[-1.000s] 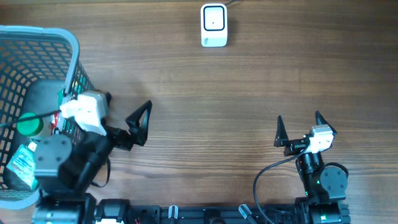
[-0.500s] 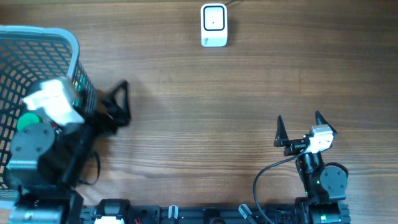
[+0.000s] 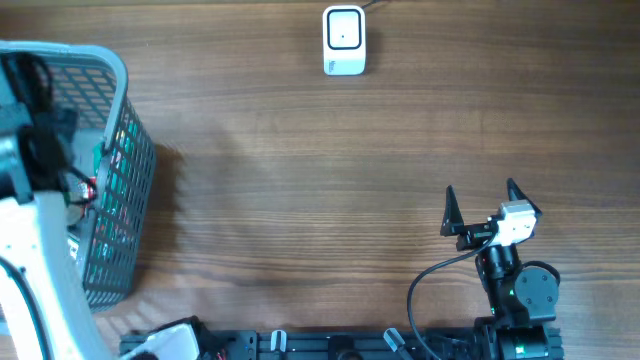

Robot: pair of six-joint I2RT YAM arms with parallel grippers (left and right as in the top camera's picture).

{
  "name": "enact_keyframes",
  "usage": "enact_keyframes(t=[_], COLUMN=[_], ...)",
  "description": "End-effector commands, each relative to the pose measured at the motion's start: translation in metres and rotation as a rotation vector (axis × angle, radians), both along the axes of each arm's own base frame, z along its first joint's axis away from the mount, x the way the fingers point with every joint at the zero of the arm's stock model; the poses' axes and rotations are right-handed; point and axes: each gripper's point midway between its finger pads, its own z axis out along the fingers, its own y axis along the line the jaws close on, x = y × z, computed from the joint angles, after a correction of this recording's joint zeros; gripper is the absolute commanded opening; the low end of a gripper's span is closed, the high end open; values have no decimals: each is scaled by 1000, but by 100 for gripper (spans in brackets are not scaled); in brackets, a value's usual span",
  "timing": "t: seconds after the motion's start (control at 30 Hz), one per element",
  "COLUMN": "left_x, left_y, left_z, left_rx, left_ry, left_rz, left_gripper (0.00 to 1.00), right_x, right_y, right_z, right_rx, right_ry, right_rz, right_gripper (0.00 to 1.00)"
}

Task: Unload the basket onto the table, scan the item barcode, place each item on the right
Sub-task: 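Reach the left gripper into the basket and grasp the green-capped jar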

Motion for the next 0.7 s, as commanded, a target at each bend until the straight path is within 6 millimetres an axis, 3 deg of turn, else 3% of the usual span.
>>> enact_keyframes(t=[0.0, 0.2, 0.33, 0.47, 0.67], left_x=[-8, -24, -23, 3, 10], left_y=[26, 57, 71, 75, 80], left_z=[-22, -65, -104, -143, -183], left_rx=[-132, -250, -285, -334, -384], left_ry=[-29, 42, 89, 100, 176], left_rz=[196, 329, 358, 237, 251], left_gripper=[100, 100, 100, 100, 100], right_x=[0, 0, 0, 0, 0], right_y=[-3, -4, -4, -4, -4], right_z=[0, 0, 0, 0, 0], right_rx=[10, 10, 10, 10, 10], right_ry=[-1, -1, -1, -1, -1], right_rz=[-20, -20, -20, -20, -20], right_gripper=[100, 100, 100, 100, 100])
